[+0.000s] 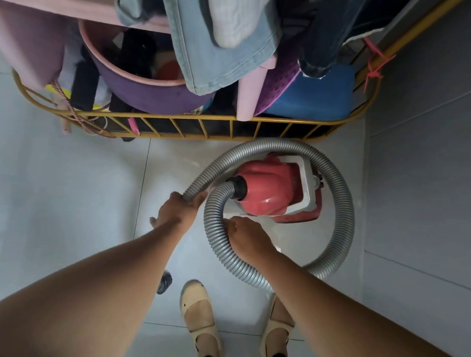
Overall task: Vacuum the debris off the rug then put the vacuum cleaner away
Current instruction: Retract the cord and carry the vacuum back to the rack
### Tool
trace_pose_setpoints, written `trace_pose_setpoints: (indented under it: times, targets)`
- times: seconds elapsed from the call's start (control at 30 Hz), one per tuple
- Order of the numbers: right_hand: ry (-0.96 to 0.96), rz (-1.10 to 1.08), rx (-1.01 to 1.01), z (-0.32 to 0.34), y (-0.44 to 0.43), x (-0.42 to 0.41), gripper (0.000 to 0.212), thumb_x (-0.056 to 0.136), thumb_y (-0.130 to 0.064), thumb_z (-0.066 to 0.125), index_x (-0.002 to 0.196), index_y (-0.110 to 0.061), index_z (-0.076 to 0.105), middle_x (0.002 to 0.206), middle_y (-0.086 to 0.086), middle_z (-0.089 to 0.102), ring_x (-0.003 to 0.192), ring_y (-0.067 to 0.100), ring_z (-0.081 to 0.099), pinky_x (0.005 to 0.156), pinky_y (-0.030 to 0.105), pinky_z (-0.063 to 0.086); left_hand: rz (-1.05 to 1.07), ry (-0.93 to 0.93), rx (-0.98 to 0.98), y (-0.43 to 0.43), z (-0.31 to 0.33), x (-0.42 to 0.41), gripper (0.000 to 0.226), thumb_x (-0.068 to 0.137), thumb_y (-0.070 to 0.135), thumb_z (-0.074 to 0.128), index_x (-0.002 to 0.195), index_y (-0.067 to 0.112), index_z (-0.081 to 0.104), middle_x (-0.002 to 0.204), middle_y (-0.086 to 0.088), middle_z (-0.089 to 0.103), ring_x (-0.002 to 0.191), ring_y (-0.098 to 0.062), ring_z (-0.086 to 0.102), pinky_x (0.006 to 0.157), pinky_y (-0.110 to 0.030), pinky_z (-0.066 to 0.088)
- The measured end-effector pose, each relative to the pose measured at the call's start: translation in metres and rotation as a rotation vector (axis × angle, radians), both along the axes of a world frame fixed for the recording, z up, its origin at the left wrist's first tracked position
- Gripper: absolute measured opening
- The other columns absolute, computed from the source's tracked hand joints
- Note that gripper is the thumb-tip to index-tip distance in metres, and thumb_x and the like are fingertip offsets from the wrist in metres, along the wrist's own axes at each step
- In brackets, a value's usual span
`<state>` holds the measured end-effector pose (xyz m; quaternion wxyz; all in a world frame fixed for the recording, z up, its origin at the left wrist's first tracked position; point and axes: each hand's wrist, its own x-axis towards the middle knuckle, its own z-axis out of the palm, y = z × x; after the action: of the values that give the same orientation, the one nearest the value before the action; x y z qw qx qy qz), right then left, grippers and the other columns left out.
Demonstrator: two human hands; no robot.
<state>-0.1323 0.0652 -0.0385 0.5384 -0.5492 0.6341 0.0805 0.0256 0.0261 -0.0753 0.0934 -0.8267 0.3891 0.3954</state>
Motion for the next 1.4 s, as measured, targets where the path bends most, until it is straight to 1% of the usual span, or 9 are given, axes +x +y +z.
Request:
trace_pose_setpoints:
  times: [0.13, 0.23, 0.3, 0.53, 0.77, 0.87, 1.03, 1.2, 1.4]
  targets:
    - [0.206, -0.107, -0.004, 0.005, 0.011, 0.01, 0.05, 0.104, -0.042, 0.022, 0.119, -0.009, 0.057, 0.12, 0.012, 0.062, 0.115, 0.031, 0.055, 0.092, 0.038, 0.042, 0.109, 0.051, 0.016, 0.037, -0.014, 0.011, 0.049, 0.057, 0.057, 0.069, 0.091, 0.032, 0.044, 0.091, 0.002, 0.063, 0.09, -0.03, 0.059, 0.088, -0.05, 0.048]
    - [0.299, -0.107, -0.029, 0.009, 0.013, 0.016, 0.05, 0.104, -0.042, 0.02, 0.126, -0.012, 0.052, 0.125, 0.012, 0.06, 0.117, 0.031, 0.055, 0.093, 0.037, 0.041, 0.173, 0.054, 0.071, 0.062, -0.015, 0.017, 0.054, 0.066, 0.022, 0.083, 0.105, 0.019, 0.047, 0.089, 0.0, 0.061, 0.088, -0.027, 0.058, 0.078, -0.034, 0.045]
    - [0.329, -0.136, -0.055, 0.011, 0.019, 0.017, 0.048, 0.104, -0.042, 0.02, 0.126, -0.012, 0.051, 0.125, 0.012, 0.061, 0.117, 0.031, 0.055, 0.093, 0.036, 0.041, 0.236, 0.007, 0.113, 0.077, -0.02, 0.023, 0.054, 0.068, 0.015, 0.083, 0.111, 0.011, 0.05, 0.092, -0.006, 0.062, 0.091, -0.029, 0.061, 0.072, -0.031, 0.043]
    - [0.379, -0.304, -0.063, 0.004, 0.046, 0.01, 0.042, 0.103, -0.043, 0.029, 0.119, -0.012, 0.053, 0.116, 0.011, 0.065, 0.11, 0.031, 0.059, 0.092, 0.037, 0.044, 0.471, -0.027, -0.099, 0.101, -0.026, 0.012, 0.03, 0.08, 0.026, 0.069, 0.103, 0.014, 0.055, 0.092, -0.009, 0.067, 0.089, -0.033, 0.06, 0.075, -0.035, 0.048]
    - [0.178, -0.58, 0.03, -0.009, 0.054, 0.015, 0.032, 0.099, -0.038, 0.046, 0.114, -0.013, 0.057, 0.113, 0.005, 0.067, 0.107, 0.026, 0.059, 0.088, 0.032, 0.044, 0.686, 0.312, -0.321, 0.049, 0.005, -0.019, 0.031, 0.082, 0.032, 0.071, 0.101, 0.015, 0.053, 0.078, 0.001, 0.06, 0.071, -0.019, 0.058, 0.061, -0.026, 0.04]
    - [0.209, -0.614, 0.011, -0.008, 0.055, 0.018, 0.03, 0.099, -0.036, 0.047, 0.115, -0.013, 0.055, 0.116, 0.004, 0.061, 0.111, 0.025, 0.056, 0.084, 0.029, 0.039, 0.738, 0.397, -0.356, 0.038, 0.009, -0.031, 0.033, 0.082, 0.034, 0.071, 0.101, 0.014, 0.053, 0.079, 0.001, 0.062, 0.066, -0.013, 0.058, 0.055, -0.023, 0.041]
    - [0.25, -0.67, 0.081, -0.015, 0.052, 0.013, 0.028, 0.097, -0.022, 0.045, 0.122, -0.011, 0.052, 0.127, 0.008, 0.054, 0.114, 0.025, 0.053, 0.088, 0.029, 0.038, 0.919, 0.463, -0.331, 0.052, 0.001, -0.028, 0.038, 0.088, 0.042, 0.063, 0.109, 0.012, 0.051, 0.078, -0.002, 0.059, 0.071, -0.022, 0.06, 0.073, -0.04, 0.053]
    - [0.328, -0.627, 0.138, -0.02, 0.047, 0.017, 0.047, 0.1, -0.028, 0.042, 0.134, 0.003, 0.038, 0.138, 0.02, 0.047, 0.126, 0.033, 0.047, 0.099, 0.036, 0.039, 0.964, 0.461, -0.272, 0.056, 0.0, -0.031, 0.043, 0.095, 0.048, 0.05, 0.109, 0.007, 0.051, 0.072, -0.001, 0.054, 0.062, -0.016, 0.054, 0.056, -0.03, 0.045]
    - [0.449, -0.671, 0.153, -0.02, 0.045, 0.013, 0.053, 0.098, -0.037, 0.048, 0.131, 0.0, 0.028, 0.141, 0.021, 0.03, 0.125, 0.038, 0.04, 0.099, 0.04, 0.037, 0.931, 0.4, -0.228, 0.043, 0.002, -0.033, 0.056, 0.094, 0.056, 0.043, 0.121, 0.008, 0.053, 0.107, -0.01, 0.065, 0.095, -0.03, 0.063, 0.087, -0.047, 0.054]
